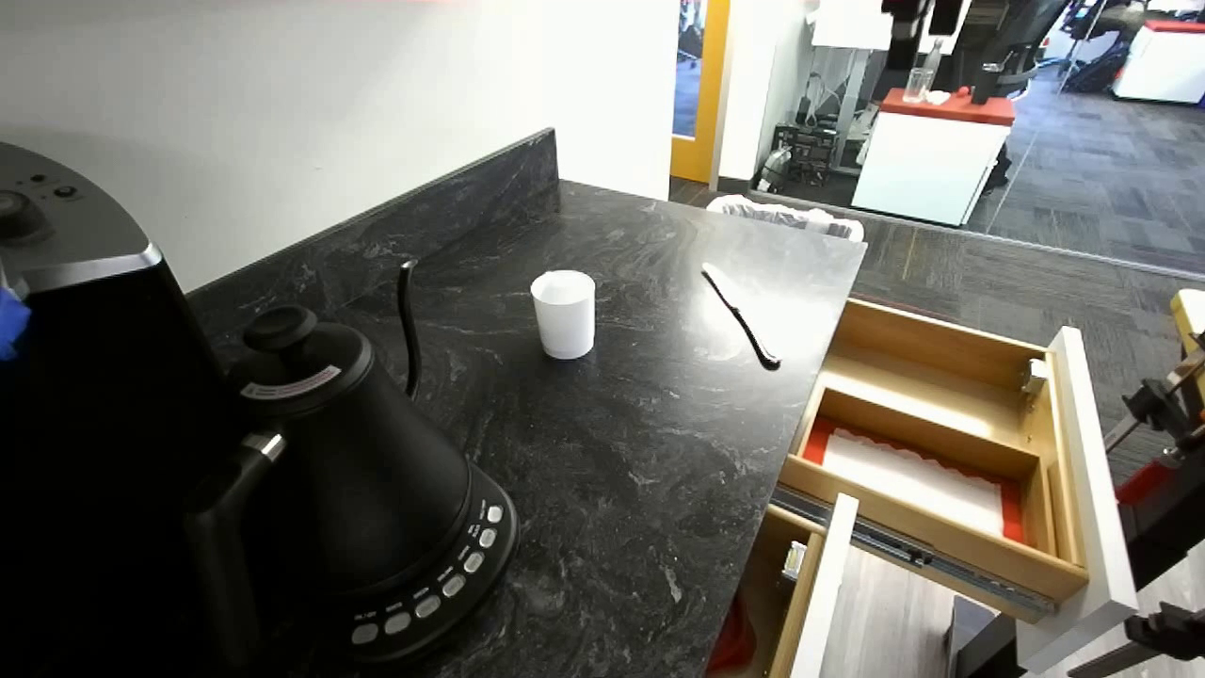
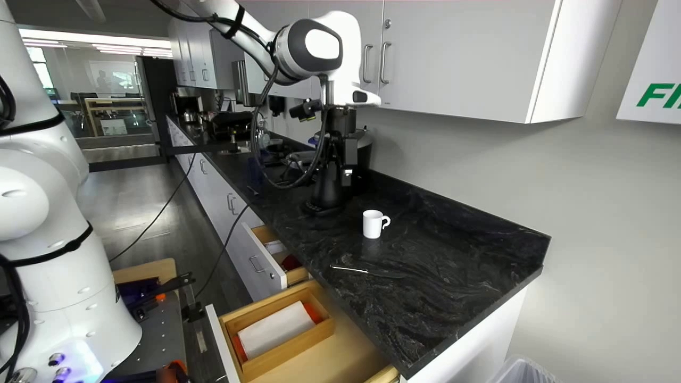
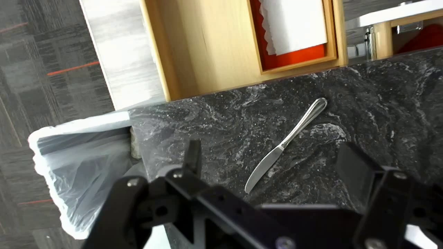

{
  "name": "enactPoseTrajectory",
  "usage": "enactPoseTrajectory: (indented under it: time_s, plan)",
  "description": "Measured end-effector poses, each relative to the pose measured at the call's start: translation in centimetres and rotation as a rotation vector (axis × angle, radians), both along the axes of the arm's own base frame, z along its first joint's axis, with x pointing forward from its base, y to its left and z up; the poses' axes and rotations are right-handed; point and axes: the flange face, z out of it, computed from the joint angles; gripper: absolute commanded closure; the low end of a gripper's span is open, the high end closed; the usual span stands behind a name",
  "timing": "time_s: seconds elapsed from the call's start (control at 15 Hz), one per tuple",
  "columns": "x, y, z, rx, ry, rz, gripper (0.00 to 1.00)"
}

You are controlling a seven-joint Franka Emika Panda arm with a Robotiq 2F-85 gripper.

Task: Pick the knife and put it in the drawer

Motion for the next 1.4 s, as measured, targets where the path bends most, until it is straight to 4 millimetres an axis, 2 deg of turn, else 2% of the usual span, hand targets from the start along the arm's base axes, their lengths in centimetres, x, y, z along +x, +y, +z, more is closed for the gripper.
enactPoseTrajectory:
  time_s: [0.2,0.33,0.73,0.93,1.27,1.33,1.4]
  plan:
    - [1.2,2.1,-5.4,-0.018,0.038,-0.079,0.0]
    - [1.6,2.3,-7.5,-0.017,0.052,-0.138,0.0]
    - [1.3,0.8,-10.3,0.012,0.051,-0.282,0.0]
    - [-0.6,0.4,-12.7,0.019,0.039,-0.308,0.0]
    - [-5.6,-0.3,-15.7,0.048,0.011,-0.378,0.0]
    - [-5.8,-0.5,-15.6,0.053,0.006,-0.392,0.0]
    - [-4.9,-0.9,-15.2,0.058,-0.008,-0.403,0.0]
